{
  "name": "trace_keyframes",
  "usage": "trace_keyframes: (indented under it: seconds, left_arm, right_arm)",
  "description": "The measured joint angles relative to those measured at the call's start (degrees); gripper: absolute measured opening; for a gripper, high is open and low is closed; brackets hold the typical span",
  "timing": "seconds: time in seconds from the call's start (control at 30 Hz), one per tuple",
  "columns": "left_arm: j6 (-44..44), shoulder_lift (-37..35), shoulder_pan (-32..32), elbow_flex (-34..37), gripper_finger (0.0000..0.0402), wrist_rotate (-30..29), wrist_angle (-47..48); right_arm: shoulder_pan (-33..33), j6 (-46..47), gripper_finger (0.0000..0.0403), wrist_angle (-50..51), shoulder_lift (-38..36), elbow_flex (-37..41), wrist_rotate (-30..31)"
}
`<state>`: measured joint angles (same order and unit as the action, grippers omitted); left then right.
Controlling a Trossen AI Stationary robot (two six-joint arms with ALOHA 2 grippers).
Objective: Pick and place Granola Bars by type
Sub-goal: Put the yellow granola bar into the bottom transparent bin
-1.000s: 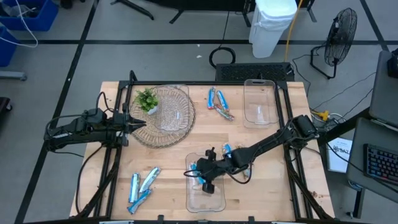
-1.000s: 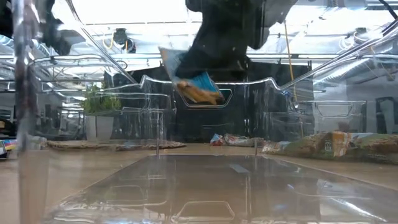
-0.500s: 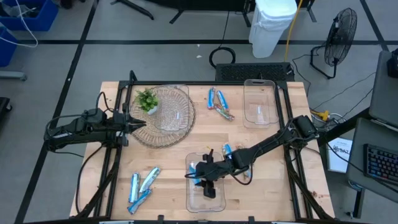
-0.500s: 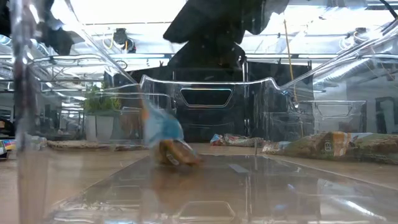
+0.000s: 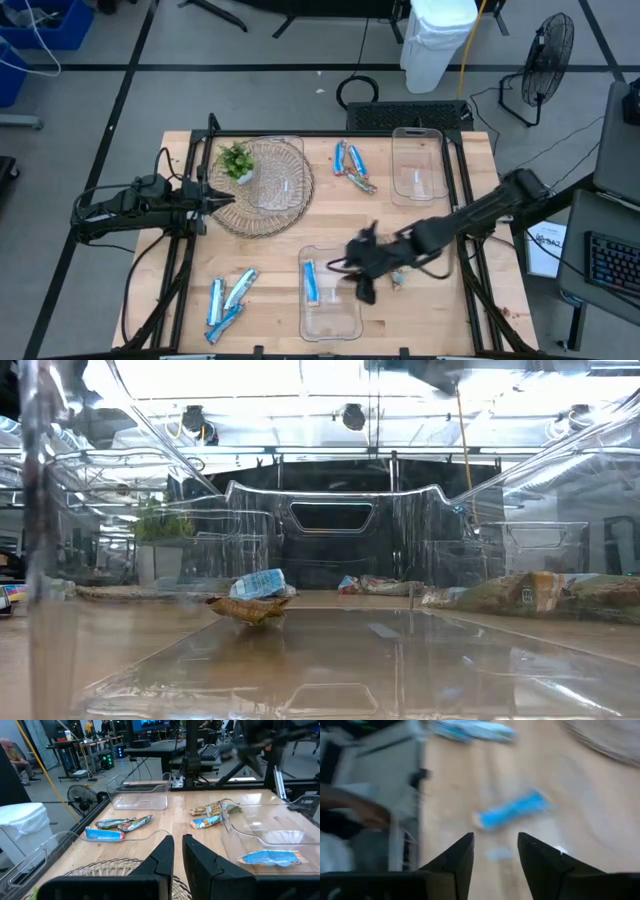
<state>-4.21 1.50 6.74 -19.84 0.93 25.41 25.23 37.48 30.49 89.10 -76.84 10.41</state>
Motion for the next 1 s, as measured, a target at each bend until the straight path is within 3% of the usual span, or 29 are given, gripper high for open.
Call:
trace_keyframes:
  seconds: [0.2,0.33,0.5,0.77,1.0]
  left_arm:
    - [0.0,0.0,0.0,0.0,0.0047,0.0,0.0]
    - [0.0,0.0,0.0,0.0,0.0047,0.0,0.0]
    - [0.0,0.0,0.0,0.0,0.0047,0.0,0.0]
    - [0.0,0.0,0.0,0.0,0.0047,0.0,0.0]
    - [0.0,0.0,0.0,0.0,0.0047,0.0,0.0]
  right_arm:
    - [3.1,20.3,0.0133,28.1,-4.4,0.0,8.7]
    - [5.6,31.6,0.0133,35.7,-4.4,4.0,8.8]
    - [6.4,36.7,0.0136,29.5,-4.3,14.3,3.4]
    - [5.2,35.6,0.0137,3.9,-4.4,32.4,-4.2]
    - [3.5,36.8,0.0137,-3.4,-4.6,37.0,-6.9]
